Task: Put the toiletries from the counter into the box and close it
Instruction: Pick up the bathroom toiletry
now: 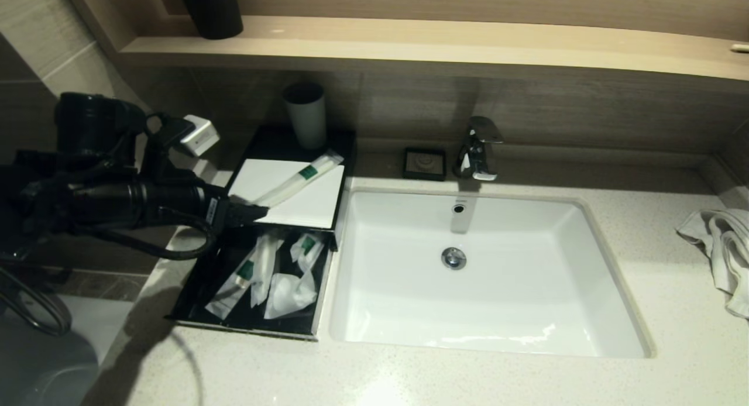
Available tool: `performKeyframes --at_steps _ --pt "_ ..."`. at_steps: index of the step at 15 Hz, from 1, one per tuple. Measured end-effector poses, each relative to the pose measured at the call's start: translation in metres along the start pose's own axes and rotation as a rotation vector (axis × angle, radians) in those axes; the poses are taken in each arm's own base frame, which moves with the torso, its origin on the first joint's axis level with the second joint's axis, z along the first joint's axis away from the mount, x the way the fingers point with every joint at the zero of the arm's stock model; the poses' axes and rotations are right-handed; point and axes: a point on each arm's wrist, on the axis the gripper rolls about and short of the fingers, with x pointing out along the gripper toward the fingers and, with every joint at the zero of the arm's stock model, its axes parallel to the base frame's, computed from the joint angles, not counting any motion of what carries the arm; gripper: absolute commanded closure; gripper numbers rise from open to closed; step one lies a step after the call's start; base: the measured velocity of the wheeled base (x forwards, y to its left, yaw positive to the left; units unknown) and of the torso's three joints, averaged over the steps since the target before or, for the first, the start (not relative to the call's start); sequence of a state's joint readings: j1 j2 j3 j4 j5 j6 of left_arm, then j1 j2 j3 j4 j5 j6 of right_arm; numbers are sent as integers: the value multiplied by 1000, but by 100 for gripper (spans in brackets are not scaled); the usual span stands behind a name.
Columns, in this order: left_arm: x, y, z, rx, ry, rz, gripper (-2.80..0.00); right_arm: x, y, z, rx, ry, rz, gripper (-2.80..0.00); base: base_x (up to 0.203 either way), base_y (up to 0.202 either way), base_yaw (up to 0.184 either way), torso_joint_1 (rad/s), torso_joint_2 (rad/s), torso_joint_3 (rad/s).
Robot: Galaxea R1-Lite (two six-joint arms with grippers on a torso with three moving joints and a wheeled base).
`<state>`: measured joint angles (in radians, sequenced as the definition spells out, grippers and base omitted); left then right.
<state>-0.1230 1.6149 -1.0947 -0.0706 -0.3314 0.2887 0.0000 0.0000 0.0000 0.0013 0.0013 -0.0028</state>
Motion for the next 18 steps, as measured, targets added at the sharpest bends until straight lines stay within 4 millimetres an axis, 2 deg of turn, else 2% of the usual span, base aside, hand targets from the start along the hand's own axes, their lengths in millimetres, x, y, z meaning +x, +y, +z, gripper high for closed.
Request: performKeyframes --at_steps 18 --pt "15 3 -8 74 8 -8 -280 0 0 0 -1 0 0 0 0 0 0 0 0 0"
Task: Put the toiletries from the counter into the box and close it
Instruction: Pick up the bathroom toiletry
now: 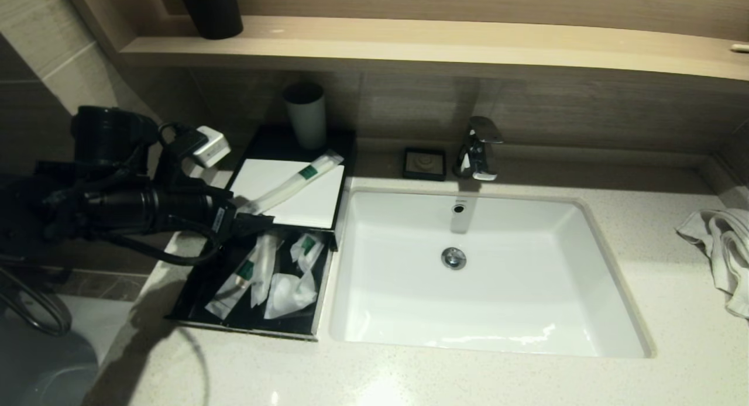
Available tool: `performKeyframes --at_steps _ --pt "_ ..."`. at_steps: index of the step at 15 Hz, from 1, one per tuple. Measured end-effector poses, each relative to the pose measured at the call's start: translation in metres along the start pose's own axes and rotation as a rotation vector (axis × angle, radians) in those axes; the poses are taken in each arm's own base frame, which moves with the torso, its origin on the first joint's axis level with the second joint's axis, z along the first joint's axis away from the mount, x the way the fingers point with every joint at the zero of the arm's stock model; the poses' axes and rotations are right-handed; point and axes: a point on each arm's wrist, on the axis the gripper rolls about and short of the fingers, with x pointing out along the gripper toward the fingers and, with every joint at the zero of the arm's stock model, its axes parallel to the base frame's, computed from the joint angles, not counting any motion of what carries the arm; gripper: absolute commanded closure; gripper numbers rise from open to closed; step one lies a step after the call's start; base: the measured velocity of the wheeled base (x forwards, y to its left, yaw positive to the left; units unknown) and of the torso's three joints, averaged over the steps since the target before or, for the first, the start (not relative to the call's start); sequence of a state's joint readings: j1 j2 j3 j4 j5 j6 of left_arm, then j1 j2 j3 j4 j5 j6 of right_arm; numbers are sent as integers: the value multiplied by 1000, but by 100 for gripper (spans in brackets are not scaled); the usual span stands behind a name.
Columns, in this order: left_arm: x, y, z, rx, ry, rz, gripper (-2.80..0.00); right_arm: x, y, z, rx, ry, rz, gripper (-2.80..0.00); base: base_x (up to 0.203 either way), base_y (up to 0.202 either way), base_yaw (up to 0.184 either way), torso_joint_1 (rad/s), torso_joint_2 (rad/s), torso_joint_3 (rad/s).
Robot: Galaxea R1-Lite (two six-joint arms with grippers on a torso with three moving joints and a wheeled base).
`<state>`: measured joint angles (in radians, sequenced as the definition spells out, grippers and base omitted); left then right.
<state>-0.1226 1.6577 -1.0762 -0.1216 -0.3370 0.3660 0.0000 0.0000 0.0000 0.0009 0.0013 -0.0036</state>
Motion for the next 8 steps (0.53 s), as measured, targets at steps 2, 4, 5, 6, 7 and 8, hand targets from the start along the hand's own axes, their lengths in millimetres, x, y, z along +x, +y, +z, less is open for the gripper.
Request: performKeyframes --at_steps 2,4,5,6,7,8 --pt "1 0 0 2 -4 1 -280 0 0 0 1 0 0 0 0 0 0 0 0 0" --pt "2 0 -1 1 2 -1 -280 0 0 0 0 0 0 0 0 0 0 0 0 0" --pt "3 -1 -2 2 4 -4 -280 0 0 0 1 0 0 0 0 0 0 0 0 0" --pt "3 -1 -2 5 5 -5 -280 0 0 0 0 0 0 0 0 0 0 0 0 0" --pt "4 -1 -3 20 8 -7 -280 0 0 0 1 0 0 0 0 0 0 0 0 0" --pt "5 -1 -4 48 13 -7 -280 0 0 0 0 0 0 0 0 0 0 0 0 0"
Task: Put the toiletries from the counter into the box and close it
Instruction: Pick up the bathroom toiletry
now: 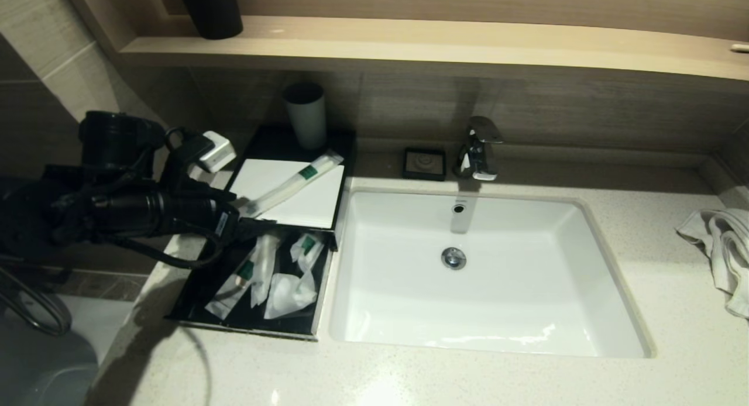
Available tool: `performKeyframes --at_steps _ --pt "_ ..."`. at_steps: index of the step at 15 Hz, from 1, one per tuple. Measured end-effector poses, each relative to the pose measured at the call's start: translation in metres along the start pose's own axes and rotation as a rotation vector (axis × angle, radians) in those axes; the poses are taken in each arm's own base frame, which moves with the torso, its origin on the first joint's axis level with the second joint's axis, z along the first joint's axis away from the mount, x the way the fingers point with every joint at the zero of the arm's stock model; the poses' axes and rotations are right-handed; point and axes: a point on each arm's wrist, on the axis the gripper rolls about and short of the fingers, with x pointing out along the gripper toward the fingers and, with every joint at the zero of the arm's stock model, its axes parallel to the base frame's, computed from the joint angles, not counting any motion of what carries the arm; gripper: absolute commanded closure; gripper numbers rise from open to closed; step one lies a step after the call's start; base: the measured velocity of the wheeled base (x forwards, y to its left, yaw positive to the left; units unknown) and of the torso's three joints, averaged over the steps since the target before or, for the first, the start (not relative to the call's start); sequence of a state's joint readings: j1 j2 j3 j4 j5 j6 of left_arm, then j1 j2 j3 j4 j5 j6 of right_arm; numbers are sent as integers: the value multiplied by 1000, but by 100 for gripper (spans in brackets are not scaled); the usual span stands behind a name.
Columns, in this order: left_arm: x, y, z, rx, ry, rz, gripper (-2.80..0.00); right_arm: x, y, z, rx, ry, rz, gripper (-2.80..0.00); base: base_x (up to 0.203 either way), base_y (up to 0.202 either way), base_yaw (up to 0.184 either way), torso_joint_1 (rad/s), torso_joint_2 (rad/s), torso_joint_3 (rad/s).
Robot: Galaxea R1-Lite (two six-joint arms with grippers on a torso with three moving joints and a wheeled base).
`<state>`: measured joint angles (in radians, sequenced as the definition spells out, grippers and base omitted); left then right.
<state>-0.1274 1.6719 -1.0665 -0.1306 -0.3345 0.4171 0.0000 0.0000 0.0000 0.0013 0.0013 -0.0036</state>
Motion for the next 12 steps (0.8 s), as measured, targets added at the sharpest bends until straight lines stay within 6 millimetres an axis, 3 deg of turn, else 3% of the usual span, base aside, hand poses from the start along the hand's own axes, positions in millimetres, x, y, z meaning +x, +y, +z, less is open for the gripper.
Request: performKeyframes --at_steps 12 --pt "8 1 -5 38 -4 1 -280 0 0 0 0 0 0 0 0 0 0 0 0 0"
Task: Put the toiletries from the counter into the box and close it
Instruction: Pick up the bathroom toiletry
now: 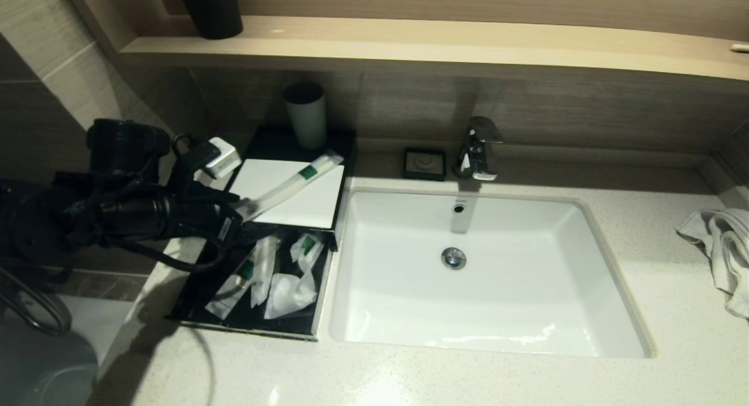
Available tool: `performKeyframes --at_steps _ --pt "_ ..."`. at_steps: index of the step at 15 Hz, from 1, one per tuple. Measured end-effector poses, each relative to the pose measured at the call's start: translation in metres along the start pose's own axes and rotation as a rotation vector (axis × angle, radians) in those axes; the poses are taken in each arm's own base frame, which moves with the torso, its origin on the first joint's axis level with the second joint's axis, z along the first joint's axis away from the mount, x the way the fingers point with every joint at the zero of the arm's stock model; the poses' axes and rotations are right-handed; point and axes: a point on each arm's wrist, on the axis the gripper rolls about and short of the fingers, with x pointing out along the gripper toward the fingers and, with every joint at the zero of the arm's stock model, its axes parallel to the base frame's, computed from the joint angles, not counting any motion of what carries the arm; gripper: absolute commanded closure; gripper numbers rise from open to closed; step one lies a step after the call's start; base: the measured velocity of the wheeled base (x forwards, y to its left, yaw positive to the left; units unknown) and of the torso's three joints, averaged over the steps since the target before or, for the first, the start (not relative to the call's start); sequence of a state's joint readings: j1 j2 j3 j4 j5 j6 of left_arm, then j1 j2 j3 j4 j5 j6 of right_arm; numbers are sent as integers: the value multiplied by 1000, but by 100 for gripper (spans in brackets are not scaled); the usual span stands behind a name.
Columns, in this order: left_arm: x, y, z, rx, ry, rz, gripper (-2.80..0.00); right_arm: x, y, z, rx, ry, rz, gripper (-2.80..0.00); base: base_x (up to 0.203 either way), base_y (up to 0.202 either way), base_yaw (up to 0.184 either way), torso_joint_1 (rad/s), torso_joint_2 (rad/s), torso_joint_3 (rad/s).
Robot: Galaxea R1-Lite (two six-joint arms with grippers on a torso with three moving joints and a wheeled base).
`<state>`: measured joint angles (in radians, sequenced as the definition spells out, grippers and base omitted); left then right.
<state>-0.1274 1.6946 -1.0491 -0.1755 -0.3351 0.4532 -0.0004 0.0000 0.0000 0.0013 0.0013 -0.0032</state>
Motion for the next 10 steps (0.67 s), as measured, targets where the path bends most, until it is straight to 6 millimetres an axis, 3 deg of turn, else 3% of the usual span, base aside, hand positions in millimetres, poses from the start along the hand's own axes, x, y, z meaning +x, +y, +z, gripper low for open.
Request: performKeyframes --at_steps 10 --pt "3 1 1 5 -20 11 -280 0 0 0 0 0 0 0 0 0 0 0 0 0"
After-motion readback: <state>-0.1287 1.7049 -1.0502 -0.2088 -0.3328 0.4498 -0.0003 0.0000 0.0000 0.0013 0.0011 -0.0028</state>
